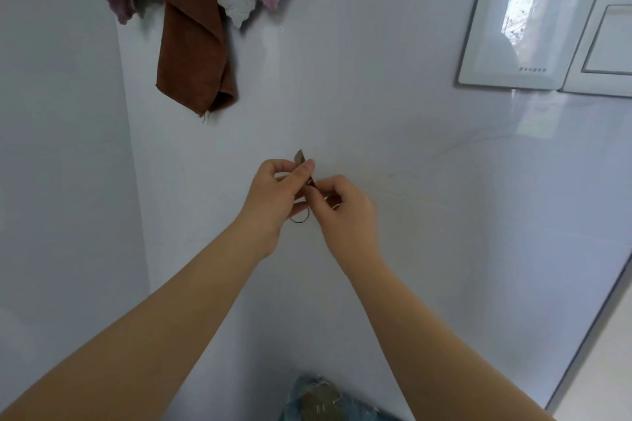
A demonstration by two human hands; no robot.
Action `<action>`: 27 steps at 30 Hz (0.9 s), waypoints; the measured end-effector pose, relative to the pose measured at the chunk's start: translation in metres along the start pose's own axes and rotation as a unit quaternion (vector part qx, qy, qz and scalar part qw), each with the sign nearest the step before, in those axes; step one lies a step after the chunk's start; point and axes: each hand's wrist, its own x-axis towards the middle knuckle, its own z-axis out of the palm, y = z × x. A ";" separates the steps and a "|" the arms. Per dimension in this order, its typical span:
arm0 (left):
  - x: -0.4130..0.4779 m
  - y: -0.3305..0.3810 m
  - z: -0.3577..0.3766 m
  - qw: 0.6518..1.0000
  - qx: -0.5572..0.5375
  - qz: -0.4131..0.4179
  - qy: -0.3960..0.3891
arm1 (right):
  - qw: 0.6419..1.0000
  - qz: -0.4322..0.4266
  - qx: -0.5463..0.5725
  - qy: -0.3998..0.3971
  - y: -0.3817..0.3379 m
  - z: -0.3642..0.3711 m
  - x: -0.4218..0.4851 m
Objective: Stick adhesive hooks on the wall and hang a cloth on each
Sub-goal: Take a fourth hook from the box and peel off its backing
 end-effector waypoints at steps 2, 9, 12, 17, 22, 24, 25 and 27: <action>0.001 -0.002 -0.004 1.000 -0.018 -0.016 -0.008 | 0.999 0.008 0.032 -0.021 -0.001 0.000 -0.001; -0.001 -0.011 -0.016 0.993 -0.078 -0.071 -0.061 | 0.988 0.070 0.127 -0.054 0.000 0.003 -0.002; -0.002 -0.014 -0.017 0.993 -0.079 -0.071 -0.059 | 0.990 0.072 0.107 -0.056 0.000 0.005 -0.003; -0.001 -0.018 -0.018 0.993 -0.088 -0.072 -0.042 | 0.998 0.027 0.016 -0.055 0.000 0.006 -0.005; 0.000 -0.017 -0.027 0.988 -0.102 -0.072 -0.089 | 0.998 0.015 0.006 -0.056 0.003 0.005 -0.002; 0.002 -0.016 -0.030 0.987 -0.092 -0.079 -0.109 | 0.998 0.015 0.017 -0.056 0.002 0.005 -0.001; 0.003 -0.014 -0.031 0.986 -0.088 -0.083 -0.118 | 0.998 0.018 0.021 -0.061 0.002 0.006 -0.001; 0.004 -0.013 -0.032 0.984 -0.083 -0.083 -0.131 | 0.997 0.026 0.029 -0.066 0.003 0.005 -0.001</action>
